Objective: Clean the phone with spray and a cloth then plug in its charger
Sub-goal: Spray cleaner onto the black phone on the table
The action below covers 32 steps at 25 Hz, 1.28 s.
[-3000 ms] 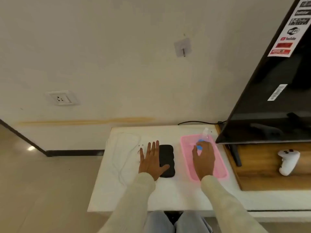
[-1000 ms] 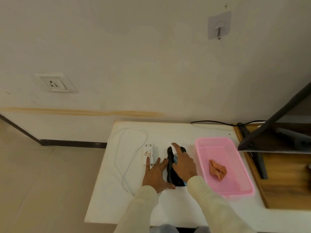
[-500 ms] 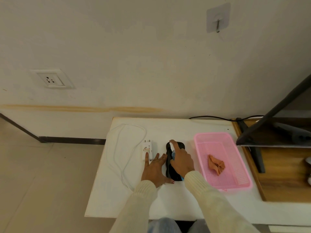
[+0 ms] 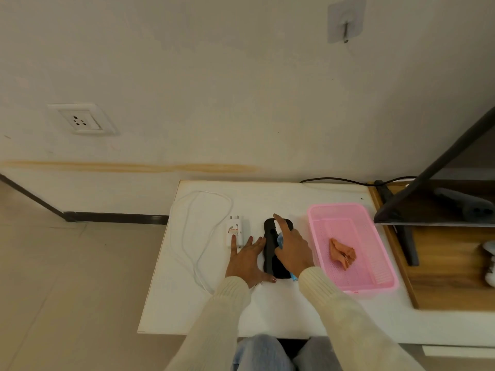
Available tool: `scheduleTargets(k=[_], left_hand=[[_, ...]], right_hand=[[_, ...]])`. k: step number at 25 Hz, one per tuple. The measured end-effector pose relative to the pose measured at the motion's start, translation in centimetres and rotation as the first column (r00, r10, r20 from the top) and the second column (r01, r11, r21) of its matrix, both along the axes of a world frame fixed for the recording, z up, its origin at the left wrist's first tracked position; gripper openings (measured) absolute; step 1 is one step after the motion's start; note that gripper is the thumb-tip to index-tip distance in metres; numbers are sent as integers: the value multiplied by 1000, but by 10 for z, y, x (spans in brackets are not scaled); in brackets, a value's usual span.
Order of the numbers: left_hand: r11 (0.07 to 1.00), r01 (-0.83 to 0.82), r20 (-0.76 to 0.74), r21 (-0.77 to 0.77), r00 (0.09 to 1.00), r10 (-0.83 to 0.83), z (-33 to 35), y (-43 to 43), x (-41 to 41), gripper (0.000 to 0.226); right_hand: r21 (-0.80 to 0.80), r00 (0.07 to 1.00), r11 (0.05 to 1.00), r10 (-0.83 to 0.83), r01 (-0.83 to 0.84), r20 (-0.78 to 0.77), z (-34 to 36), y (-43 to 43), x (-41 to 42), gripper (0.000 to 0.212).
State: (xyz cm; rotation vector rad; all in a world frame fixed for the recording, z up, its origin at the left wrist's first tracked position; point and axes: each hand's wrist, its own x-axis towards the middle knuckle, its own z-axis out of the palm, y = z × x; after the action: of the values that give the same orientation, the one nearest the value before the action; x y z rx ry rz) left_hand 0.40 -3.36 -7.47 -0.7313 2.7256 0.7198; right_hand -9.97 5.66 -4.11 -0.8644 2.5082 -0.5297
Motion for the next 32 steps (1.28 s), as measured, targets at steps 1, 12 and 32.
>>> scheduleTargets(k=[1,12,32], left_hand=[[1000,3,4,9,1000,-3,1,1,0,113],[1000,20,13,-3,1000,-20,2,2,2,114],[999,18,6,-30,1000,-18,2,1,3,111]], right_hand=[[-5,1000,1000,-6,6,11,0,1,0,76],[13,1000,1000,-7,7,4,5,7,-2,74],[-18,996,997,-78,77,-43,7,12,-6,78]])
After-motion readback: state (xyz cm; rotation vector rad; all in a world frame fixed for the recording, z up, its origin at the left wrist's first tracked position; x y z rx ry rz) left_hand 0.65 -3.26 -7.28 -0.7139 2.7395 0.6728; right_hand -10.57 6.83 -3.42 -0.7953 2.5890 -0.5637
